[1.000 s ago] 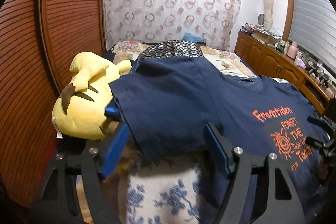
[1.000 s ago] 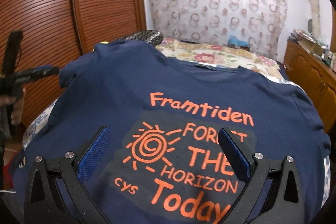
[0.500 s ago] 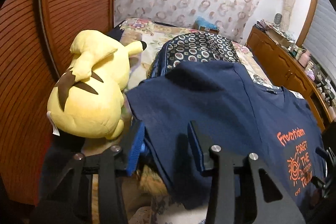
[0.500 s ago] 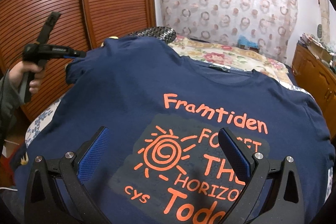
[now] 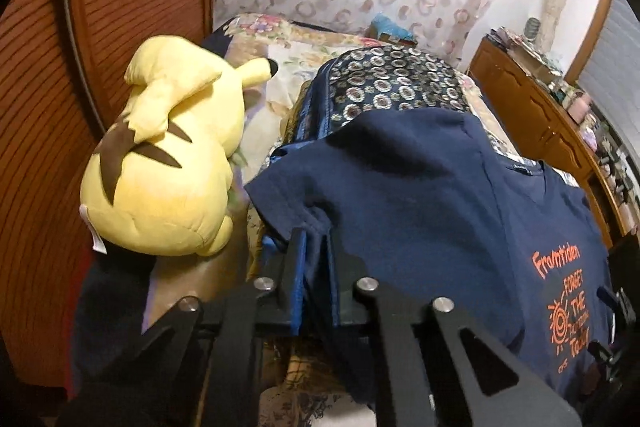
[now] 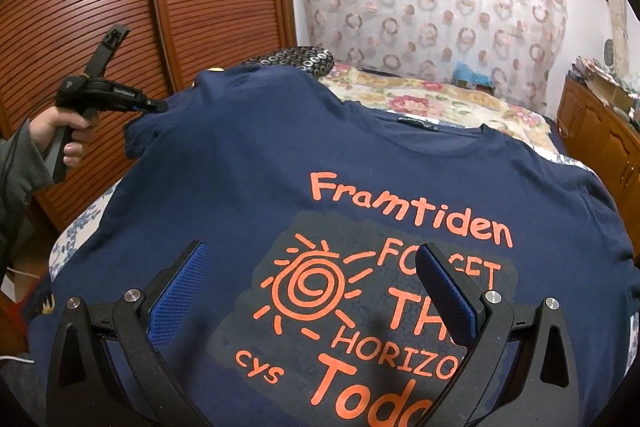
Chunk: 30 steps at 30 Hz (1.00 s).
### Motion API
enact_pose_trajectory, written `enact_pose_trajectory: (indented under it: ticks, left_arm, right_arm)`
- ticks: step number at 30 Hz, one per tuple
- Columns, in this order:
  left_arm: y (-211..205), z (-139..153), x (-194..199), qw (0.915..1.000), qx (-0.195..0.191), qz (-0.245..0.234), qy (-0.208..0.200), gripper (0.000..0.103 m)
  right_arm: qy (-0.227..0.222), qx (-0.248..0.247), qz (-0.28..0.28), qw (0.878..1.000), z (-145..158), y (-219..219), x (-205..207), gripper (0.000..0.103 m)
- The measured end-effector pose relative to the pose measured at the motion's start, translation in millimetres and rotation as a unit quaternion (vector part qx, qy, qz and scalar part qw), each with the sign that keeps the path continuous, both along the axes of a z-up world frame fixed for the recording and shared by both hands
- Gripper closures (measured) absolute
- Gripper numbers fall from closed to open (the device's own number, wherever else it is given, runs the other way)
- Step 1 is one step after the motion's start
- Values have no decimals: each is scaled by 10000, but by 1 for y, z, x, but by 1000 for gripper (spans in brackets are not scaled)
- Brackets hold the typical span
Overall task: Fold small clothes
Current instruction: 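Fold the held side inward over the print and open the left gripper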
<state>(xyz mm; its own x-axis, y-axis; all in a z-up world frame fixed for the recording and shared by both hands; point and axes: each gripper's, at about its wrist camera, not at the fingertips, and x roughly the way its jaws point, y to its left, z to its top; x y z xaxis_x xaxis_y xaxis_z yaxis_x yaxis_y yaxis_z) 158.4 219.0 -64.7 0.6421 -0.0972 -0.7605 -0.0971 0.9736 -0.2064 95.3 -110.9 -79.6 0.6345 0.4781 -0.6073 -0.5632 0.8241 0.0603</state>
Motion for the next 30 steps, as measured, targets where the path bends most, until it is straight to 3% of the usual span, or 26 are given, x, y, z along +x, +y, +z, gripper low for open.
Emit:
enact_pose_trajectory:
  ticks: [5,12,17,23,26,30]
  left_arm:
    - [-12,25,-10,9988,289,-103,-369,102]
    - [-42,67,-10,9947,304,-489,-852,102]
    - [-94,92,-2,9889,296,-1039,-1024,102]
    - [-172,112,11,9759,432,-1823,-1115,102]
    - [-194,110,15,9716,647,-2029,-1028,94]
    - [-192,107,9,9711,580,-2066,-1047,77]
  right_arm:
    - [25,33,-42,10000,-2,-4,0,0]
    - [-2,83,-117,9999,1,-11,1,0]
    - [-87,125,-225,9996,7,-21,0,0]
    - [-84,203,-418,9989,9,-39,4,0]
    - [-58,214,-474,9986,8,-44,5,0]
    - [-71,202,-517,9984,7,-51,5,0]
